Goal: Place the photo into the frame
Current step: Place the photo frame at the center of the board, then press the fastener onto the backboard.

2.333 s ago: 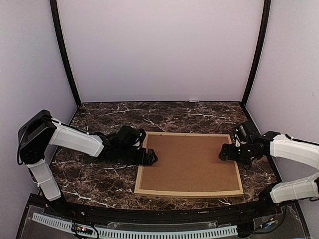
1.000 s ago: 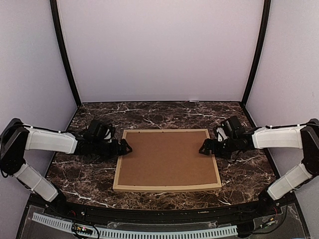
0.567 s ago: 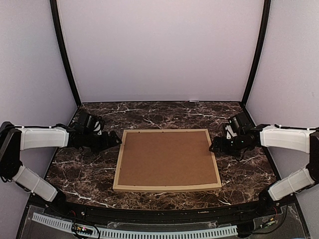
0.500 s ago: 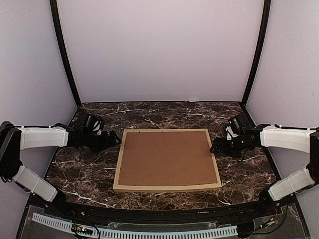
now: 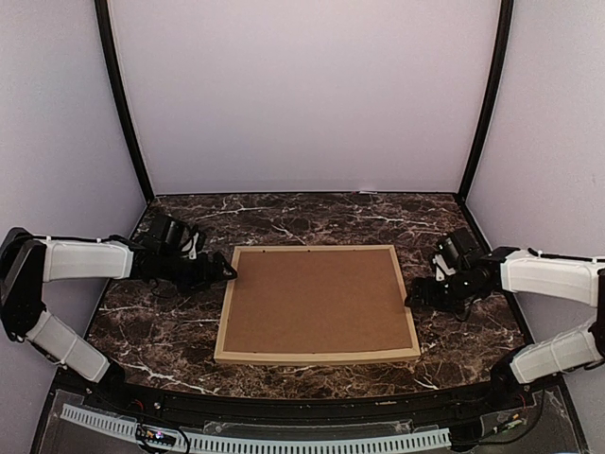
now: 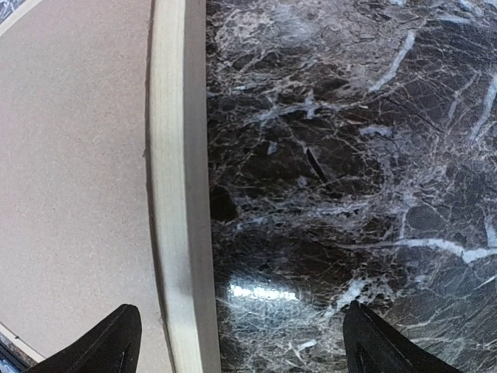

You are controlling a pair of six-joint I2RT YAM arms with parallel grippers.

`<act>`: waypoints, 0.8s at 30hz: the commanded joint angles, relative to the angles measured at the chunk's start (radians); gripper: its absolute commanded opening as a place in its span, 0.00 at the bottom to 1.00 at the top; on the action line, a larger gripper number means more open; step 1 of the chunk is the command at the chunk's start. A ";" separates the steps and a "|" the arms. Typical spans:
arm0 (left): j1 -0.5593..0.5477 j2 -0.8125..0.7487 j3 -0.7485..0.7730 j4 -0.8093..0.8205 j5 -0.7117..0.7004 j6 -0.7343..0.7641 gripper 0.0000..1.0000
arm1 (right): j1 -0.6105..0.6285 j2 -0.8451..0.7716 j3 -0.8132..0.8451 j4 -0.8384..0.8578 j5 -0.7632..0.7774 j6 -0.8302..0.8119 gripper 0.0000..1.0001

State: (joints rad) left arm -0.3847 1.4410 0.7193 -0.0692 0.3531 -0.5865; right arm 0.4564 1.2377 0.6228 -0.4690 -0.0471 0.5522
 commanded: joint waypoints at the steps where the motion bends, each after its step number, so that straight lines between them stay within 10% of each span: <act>1: 0.003 0.001 -0.017 0.044 0.051 -0.002 0.98 | 0.004 0.001 -0.012 -0.019 0.066 0.021 0.91; 24: -0.011 0.027 -0.031 0.066 0.067 -0.017 0.98 | 0.063 0.049 -0.040 -0.005 0.097 0.055 0.89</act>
State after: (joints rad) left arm -0.3870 1.4700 0.7029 -0.0158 0.4084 -0.5915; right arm 0.4999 1.2747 0.5999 -0.4706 0.0254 0.5869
